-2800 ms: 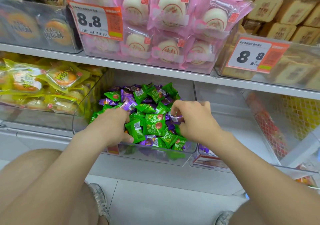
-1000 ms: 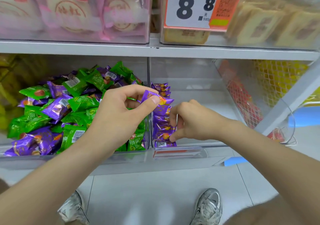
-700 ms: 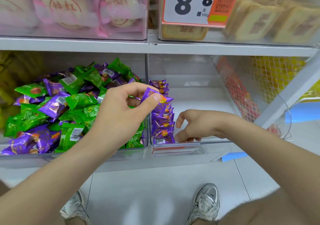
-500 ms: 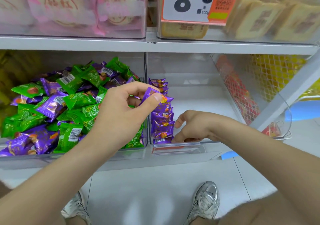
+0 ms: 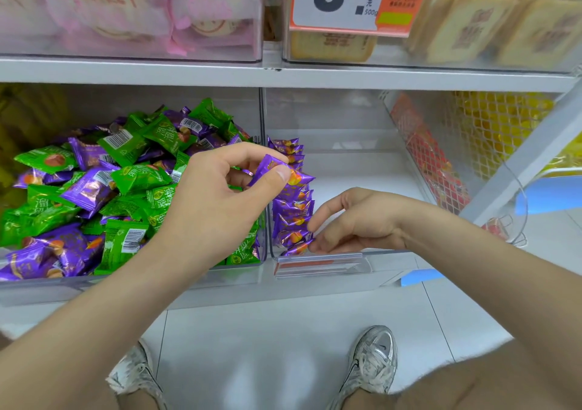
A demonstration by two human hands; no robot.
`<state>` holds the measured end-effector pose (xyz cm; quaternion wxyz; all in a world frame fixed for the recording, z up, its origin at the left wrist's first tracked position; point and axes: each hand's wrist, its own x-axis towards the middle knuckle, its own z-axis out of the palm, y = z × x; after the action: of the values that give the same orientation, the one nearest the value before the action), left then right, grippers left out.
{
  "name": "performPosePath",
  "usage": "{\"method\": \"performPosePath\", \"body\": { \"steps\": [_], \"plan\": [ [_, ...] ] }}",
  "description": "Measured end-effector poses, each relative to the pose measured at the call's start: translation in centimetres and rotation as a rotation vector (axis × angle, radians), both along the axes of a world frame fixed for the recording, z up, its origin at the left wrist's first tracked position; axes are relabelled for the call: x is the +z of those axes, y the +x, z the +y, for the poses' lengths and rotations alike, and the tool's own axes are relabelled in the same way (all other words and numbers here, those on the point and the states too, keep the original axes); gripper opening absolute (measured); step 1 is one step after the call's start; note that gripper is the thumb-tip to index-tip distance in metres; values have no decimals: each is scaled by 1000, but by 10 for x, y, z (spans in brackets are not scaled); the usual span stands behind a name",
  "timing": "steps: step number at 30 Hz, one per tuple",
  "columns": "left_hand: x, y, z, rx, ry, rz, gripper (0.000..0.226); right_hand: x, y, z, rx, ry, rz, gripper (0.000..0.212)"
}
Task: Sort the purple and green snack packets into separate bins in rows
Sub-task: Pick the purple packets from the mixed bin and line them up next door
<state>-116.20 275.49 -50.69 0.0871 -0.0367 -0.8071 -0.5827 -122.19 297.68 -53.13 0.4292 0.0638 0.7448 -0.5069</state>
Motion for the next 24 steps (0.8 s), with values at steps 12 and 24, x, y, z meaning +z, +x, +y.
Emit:
{"method": "performPosePath", "body": {
  "steps": [12,24],
  "plan": [
    [1,-1,1,3,24,-12,5,3,1,-4,279,134,431,16],
    [2,1,0,-5,22,1,5,4,-6,0,654,294,631,7]
  ]
}}
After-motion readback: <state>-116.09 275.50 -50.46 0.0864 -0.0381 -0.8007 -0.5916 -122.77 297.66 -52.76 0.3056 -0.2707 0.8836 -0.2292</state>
